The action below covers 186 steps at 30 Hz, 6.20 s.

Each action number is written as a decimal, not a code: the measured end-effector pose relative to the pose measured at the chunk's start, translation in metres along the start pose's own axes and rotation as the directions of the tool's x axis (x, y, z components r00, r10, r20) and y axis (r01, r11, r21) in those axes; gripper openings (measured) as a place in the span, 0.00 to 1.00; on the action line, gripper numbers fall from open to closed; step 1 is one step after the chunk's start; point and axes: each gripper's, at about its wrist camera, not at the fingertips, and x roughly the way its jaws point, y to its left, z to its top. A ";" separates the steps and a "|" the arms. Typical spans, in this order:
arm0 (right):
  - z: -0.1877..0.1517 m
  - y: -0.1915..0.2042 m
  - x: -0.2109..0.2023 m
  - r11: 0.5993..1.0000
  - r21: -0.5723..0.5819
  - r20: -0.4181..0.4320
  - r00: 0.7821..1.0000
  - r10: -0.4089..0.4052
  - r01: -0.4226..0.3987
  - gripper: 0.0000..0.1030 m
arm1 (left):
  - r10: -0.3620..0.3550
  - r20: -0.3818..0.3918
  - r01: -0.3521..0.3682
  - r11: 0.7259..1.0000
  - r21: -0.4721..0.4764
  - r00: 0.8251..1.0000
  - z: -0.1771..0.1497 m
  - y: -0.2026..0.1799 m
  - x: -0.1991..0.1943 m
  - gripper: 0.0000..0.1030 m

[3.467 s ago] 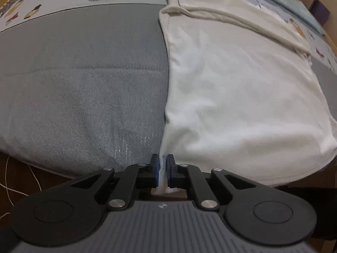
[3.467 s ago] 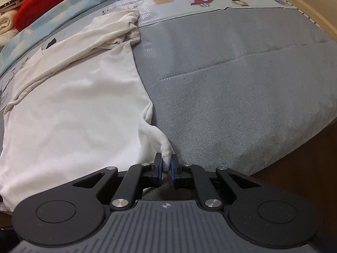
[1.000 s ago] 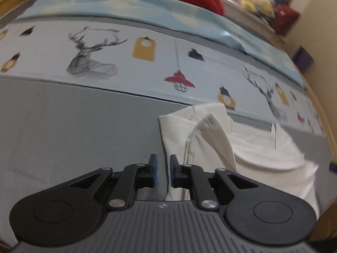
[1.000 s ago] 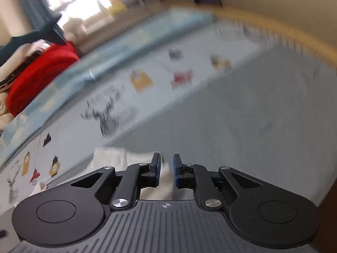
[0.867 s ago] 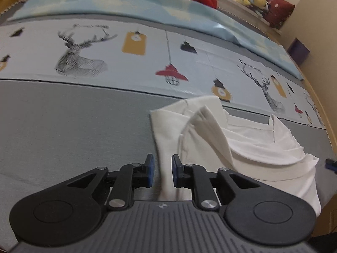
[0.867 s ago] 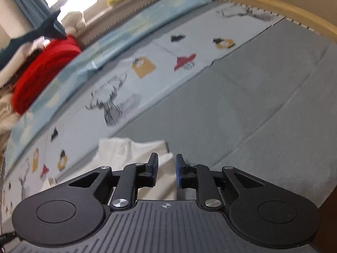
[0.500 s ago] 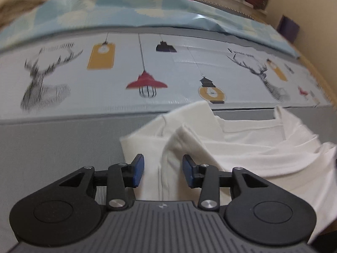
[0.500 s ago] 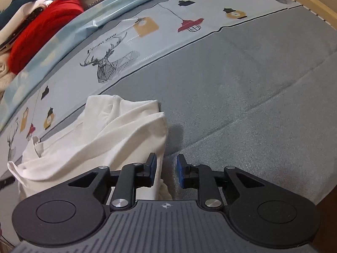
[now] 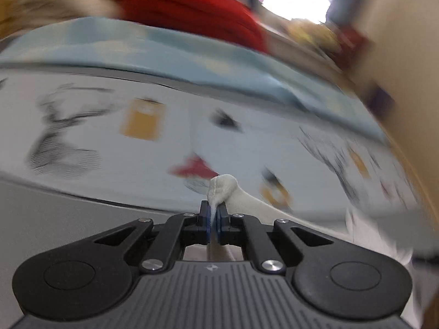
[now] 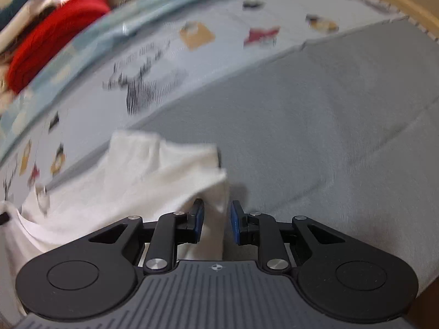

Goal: Fold small clothes

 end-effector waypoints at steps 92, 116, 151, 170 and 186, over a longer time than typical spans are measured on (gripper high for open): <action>-0.041 0.026 -0.088 0.999 0.022 0.256 0.966 -0.041 0.037 0.38 | 0.022 -0.444 -0.005 0.999 0.040 0.896 -0.066 0.009 0.014 0.11; -0.049 0.071 -0.095 0.999 0.010 0.331 0.943 0.035 -0.040 0.38 | 0.020 -0.487 -0.083 0.991 -0.107 0.873 -0.066 0.070 -0.010 0.40; -0.054 0.085 -0.090 0.996 -0.044 0.310 0.946 0.092 -0.083 0.38 | 0.137 -0.291 -0.128 0.990 0.050 0.947 -0.043 -0.030 -0.061 0.05; -0.059 0.072 -0.104 0.991 -0.124 0.333 0.939 0.089 -0.050 0.38 | -0.511 -0.263 0.459 0.857 -0.236 0.818 -0.061 -0.216 -0.017 0.05; -0.063 0.095 -0.070 0.968 -0.130 0.092 0.969 0.228 -0.215 0.40 | -0.265 -0.346 0.288 0.957 0.017 0.900 -0.055 -0.176 -0.029 0.30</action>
